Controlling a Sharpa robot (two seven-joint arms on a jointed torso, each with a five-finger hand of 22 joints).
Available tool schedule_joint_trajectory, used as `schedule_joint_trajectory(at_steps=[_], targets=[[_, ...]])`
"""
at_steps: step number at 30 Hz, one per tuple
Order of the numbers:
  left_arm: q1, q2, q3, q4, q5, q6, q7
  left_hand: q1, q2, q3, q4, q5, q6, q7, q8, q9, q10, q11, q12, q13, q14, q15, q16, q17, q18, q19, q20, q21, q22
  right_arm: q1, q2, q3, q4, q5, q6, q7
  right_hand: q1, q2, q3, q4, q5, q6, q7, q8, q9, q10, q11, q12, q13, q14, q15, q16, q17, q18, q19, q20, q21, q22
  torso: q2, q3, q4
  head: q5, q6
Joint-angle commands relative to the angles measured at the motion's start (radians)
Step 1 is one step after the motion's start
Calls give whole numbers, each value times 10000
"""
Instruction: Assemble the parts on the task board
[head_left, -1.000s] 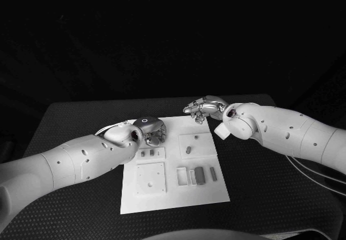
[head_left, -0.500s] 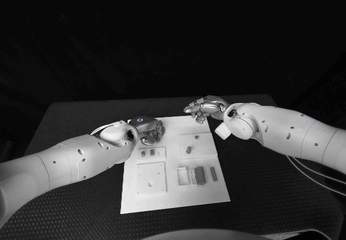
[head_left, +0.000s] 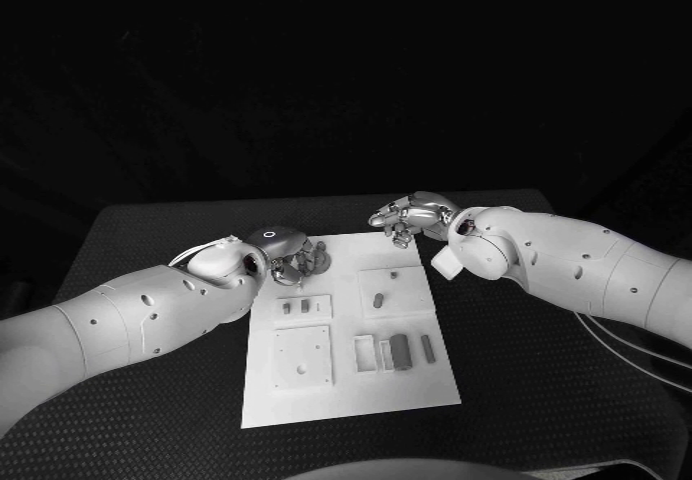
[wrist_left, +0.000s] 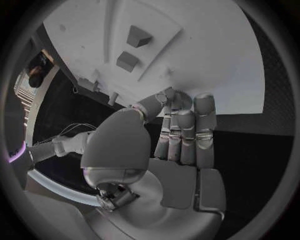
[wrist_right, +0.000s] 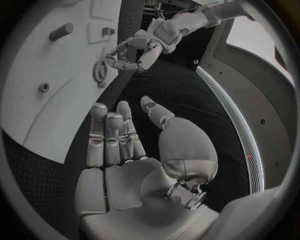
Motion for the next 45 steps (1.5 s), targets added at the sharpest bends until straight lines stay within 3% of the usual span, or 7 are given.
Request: schedule_joint_trajectory(at_steps=[1,14,20,33,45], targets=[[10,-121,2,81,-158,-21,-54,-82,-5,-37,10,-68,73,0,22,19,65,14,-46,18,9,-37,49,-14,1124,-8,-22,56,199,-5,-8,2,-1,15,61,107,-94,34,-34,43,37,-8,53,-34,-13,-76,8,37,-16,-93,-6,-37,-16,201,-8,-87,-36,169,5,-1,-11,4,-1],[321,-872,8,900,-118,50,-201,-83,-5,-40,14,-73,82,-4,24,24,72,11,-49,27,10,-39,52,-14,1124,-8,-24,57,200,-6,-30,2,19,15,74,103,-94,32,-34,41,37,-7,53,-34,-14,-76,8,38,-17,-93,-6,-37,-16,201,-8,-87,-36,169,-4,0,6,14,-19],[320,-1028,-2,1053,-118,142,-230,-83,-5,-40,14,-73,82,-4,24,24,72,11,-49,27,10,-39,52,-14,1124,-8,-24,57,200,-6,-40,2,12,15,73,103,-94,32,-34,41,37,-7,53,-34,-14,-76,8,38,-17,-93,-6,-37,-16,201,-8,-87,-36,169,4,-4,1,13,-24],[303,-919,-49,1079,-135,229,-227,-85,-7,-42,19,-78,93,-9,27,29,83,8,-51,38,11,-42,58,-11,1123,-10,-25,57,201,-7,-22,2,14,15,83,105,-93,33,-33,40,37,-8,53,-34,-14,-77,8,38,-18,-93,-6,-37,-16,201,-8,-87,-36,169,7,-4,-5,64,-34],[175,-821,-123,1046,-211,425,-266,-88,2,-42,29,-79,95,-9,23,33,88,6,-57,49,9,-44,64,-7,1121,-13,-27,57,202,-8,-25,2,14,15,87,106,-93,34,-33,40,37,-8,54,-34,-14,-78,8,40,-20,-94,-5,-38,-16,201,-9,-86,-36,169,8,5,-18,78,-48]])
